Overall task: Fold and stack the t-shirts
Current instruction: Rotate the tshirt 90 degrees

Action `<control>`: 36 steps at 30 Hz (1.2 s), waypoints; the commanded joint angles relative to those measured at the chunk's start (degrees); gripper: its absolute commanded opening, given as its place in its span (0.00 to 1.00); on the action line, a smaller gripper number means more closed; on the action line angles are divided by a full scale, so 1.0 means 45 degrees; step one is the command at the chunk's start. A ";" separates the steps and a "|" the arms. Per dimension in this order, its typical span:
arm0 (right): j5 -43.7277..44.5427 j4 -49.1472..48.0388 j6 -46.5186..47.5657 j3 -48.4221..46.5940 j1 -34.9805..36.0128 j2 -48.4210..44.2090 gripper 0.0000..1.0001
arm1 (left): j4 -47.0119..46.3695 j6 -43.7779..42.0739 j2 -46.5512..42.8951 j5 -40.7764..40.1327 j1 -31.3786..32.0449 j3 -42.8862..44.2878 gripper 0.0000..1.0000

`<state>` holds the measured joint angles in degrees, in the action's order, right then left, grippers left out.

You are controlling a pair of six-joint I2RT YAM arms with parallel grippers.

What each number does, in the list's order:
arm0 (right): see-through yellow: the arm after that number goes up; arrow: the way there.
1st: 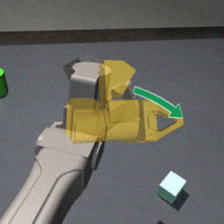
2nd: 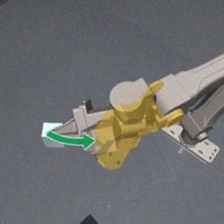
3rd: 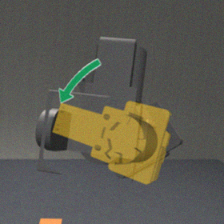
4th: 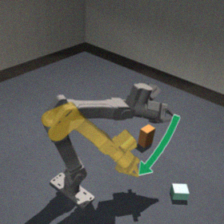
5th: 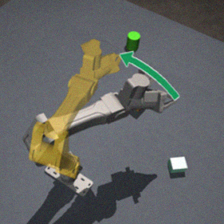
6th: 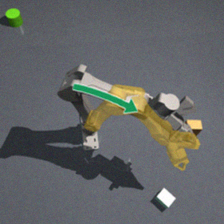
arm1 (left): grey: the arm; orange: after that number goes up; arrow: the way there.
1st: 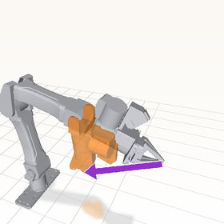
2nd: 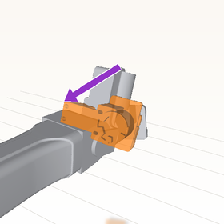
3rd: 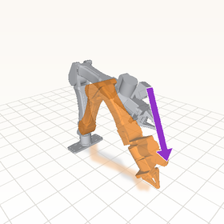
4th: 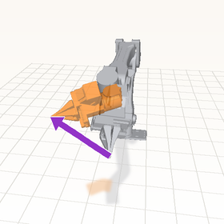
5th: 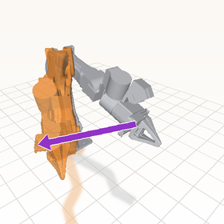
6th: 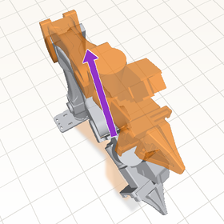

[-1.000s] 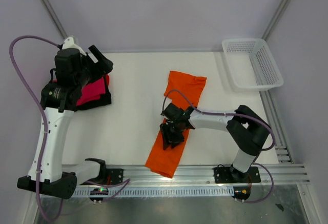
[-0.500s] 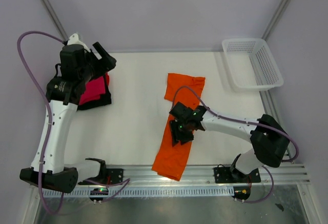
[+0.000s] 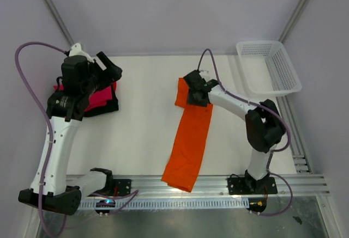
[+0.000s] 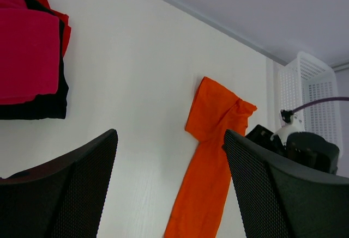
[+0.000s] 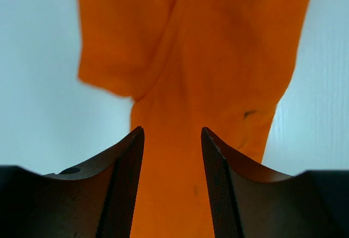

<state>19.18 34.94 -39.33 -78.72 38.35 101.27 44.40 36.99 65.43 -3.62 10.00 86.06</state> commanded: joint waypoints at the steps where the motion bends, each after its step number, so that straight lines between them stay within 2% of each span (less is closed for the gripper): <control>1: 0.0464 -0.0559 -0.0031 -0.1350 -0.1157 0.1163 0.51 | -0.0239 -0.0057 -0.0516 -0.0211 -0.0054 -0.0277 0.82; 6: 0.0367 0.0673 0.1062 -0.4844 -0.1997 0.3956 0.51 | -0.0160 0.0041 -0.0926 -0.0348 -0.0054 -0.0784 0.82; 9: 0.0172 0.0674 0.1162 -0.5590 -0.2427 0.4718 0.51 | -0.0063 0.0041 -0.1063 -0.0504 -0.0054 -0.0824 0.82; 14: -0.0375 0.0439 0.1143 -0.6079 -0.2857 0.5306 0.51 | 0.0035 -0.0037 -0.1141 -0.0837 -0.0054 -0.0746 0.82; 19: -0.0279 0.1218 0.0481 -0.6296 -0.3053 0.5873 0.51 | 0.0191 -0.0095 -0.1239 -0.1246 -0.0054 -0.0726 0.82; 26: -0.0999 0.1024 0.0069 -0.5514 -0.3170 0.6107 0.51 | 0.0270 -0.0096 -0.1298 -0.1345 -0.0054 -0.0746 0.81; 32: -0.3145 0.0148 0.0887 -0.6158 -0.3170 0.6849 0.50 | 0.0386 -0.0018 -0.1395 -0.1500 -0.0054 -0.0648 0.81; 36: -0.4978 0.0205 0.1649 -0.7329 -0.3170 0.7649 0.51 | 0.0697 -0.0056 -0.1493 -0.1695 -0.0054 -0.0532 0.82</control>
<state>6.63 38.79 -35.00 -108.27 23.64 132.00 46.39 37.04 60.10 -9.67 10.00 82.37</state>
